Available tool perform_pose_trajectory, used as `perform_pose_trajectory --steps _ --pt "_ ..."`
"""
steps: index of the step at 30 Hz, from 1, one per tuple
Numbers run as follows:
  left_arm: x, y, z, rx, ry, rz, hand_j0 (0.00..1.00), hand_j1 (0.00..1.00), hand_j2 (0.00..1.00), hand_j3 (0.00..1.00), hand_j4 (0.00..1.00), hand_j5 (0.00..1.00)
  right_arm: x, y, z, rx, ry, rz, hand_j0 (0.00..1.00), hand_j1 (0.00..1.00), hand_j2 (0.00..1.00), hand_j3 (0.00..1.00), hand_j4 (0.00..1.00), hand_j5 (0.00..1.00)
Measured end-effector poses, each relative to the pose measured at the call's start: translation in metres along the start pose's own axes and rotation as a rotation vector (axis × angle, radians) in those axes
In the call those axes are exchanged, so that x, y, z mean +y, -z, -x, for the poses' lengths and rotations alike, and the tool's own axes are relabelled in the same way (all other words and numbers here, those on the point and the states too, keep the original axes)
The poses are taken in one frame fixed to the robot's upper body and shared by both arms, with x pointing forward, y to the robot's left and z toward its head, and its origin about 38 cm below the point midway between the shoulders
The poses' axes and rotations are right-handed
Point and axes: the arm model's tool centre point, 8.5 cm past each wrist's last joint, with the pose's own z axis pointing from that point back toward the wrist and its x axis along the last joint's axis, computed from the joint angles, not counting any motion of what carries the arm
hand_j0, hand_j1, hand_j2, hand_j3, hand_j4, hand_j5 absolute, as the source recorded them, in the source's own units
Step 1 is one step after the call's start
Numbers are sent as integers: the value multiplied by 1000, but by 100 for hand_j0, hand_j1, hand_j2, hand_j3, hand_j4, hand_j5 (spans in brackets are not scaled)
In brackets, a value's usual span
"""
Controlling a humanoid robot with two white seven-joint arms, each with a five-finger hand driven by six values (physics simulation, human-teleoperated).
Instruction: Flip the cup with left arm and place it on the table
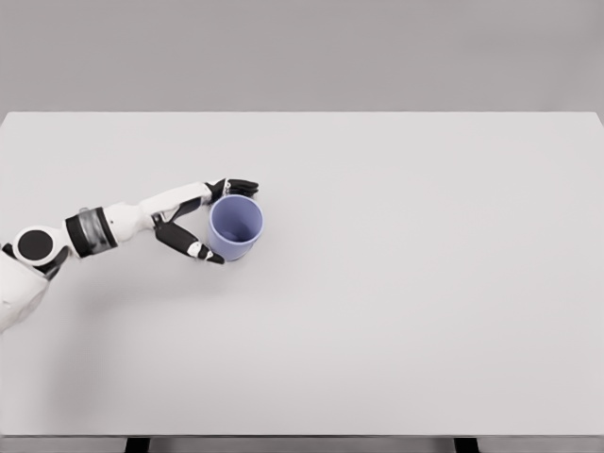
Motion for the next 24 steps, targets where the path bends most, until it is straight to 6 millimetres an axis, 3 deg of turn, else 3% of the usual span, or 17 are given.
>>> perform_pose_trajectory --steps 8,13,20,24 --pt "16 -14 -1 28 27 -24 100 100 100 100 100 100 0 0 0 0 0 0 100 100 100 100 100 100" --pt "32 -48 1 84 52 -58 100 100 100 100 100 100 0 0 0 0 0 0 100 100 100 100 100 100" --pt "58 -117 0 230 131 -89 100 100 100 100 100 100 0 0 0 0 0 0 100 100 100 100 100 100" --pt "65 -137 -3 281 166 -82 100 100 100 100 100 100 0 0 0 0 0 0 100 100 100 100 100 100"
